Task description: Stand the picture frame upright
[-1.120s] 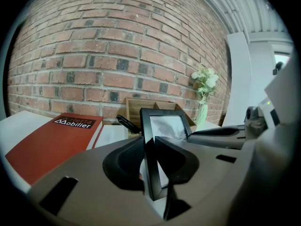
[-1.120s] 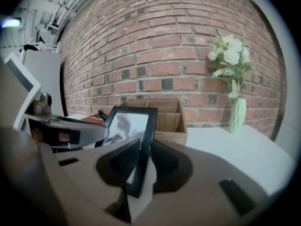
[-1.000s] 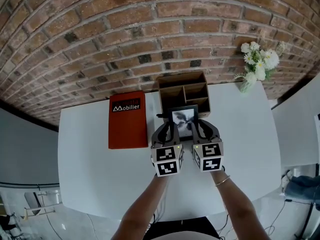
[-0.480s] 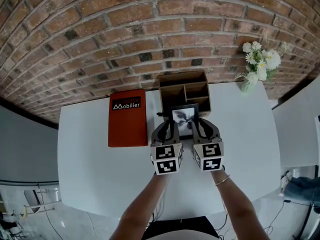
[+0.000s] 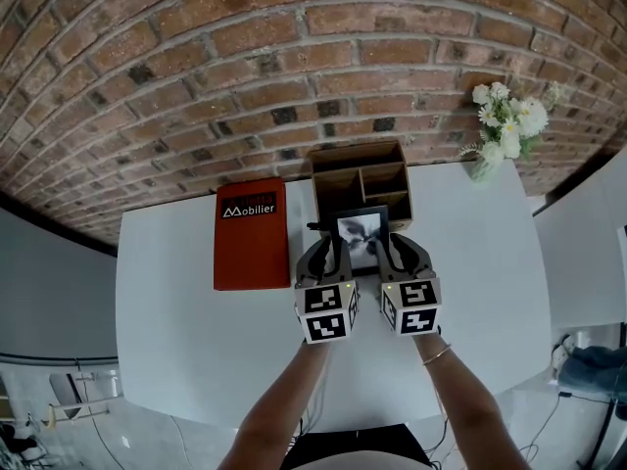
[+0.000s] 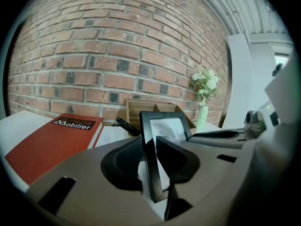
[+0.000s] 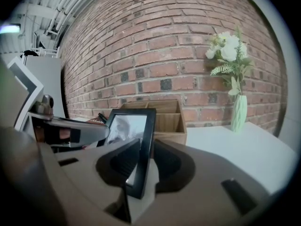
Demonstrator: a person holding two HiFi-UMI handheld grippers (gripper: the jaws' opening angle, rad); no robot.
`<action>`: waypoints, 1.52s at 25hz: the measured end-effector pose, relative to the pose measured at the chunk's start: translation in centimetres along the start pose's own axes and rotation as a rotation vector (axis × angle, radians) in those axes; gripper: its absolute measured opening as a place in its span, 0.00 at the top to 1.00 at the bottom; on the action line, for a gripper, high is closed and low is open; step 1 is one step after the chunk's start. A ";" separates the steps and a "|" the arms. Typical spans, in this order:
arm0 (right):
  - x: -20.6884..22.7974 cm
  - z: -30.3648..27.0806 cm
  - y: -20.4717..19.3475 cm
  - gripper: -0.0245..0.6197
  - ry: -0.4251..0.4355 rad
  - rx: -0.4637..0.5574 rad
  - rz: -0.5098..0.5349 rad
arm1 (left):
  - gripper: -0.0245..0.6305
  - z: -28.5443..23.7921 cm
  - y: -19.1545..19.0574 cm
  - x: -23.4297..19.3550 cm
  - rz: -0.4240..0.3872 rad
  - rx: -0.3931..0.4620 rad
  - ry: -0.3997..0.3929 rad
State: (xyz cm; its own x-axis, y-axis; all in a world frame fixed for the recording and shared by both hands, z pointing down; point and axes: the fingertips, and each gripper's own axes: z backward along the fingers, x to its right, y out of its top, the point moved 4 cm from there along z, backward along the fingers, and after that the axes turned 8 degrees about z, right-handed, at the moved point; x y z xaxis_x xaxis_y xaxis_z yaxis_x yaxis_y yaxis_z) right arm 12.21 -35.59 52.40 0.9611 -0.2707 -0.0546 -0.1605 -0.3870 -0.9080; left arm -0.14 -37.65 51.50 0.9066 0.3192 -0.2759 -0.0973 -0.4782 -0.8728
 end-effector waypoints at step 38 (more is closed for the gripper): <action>-1.1 9.5 3.4 0.84 0.085 0.113 -0.083 | 0.93 8.9 1.3 2.4 -0.033 0.065 0.005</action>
State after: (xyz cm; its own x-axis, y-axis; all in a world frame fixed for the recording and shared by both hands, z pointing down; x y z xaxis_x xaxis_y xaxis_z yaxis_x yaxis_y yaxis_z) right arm 12.70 -28.25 45.42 0.9468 -0.3173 0.0539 -0.0502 -0.3109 -0.9491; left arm -1.76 -30.27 46.09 0.9118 0.3295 -0.2449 -0.0938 -0.4134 -0.9057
